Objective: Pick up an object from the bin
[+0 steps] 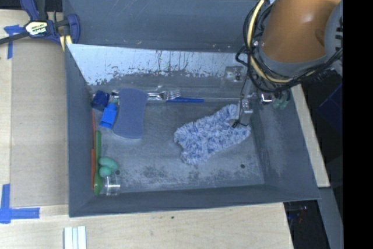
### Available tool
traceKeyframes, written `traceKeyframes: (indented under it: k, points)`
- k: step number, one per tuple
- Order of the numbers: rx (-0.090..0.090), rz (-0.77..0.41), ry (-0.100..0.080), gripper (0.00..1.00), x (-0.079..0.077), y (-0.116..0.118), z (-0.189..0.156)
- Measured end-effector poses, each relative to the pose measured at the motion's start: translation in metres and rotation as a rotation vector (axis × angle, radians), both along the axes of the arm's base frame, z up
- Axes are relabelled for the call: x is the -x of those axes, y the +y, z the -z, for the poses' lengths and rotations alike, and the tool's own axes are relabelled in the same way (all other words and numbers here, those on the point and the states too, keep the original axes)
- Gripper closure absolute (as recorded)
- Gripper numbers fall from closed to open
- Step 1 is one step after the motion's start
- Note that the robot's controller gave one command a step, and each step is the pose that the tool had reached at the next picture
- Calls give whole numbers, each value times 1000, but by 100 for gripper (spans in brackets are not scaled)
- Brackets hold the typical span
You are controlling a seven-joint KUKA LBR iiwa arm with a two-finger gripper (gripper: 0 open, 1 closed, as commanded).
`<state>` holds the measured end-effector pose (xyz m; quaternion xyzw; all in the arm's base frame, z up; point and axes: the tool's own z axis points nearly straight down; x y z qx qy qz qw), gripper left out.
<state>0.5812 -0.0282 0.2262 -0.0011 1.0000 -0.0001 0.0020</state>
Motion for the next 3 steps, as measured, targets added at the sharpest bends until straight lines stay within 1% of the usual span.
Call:
traceKeyframes:
  k: [1,2,3]
  points:
    - [0,0,0,0,0,0,0]
    - [-1,80,-2,0,-1,-6,29]
    - [1,-172,1,0,69,-16,55]
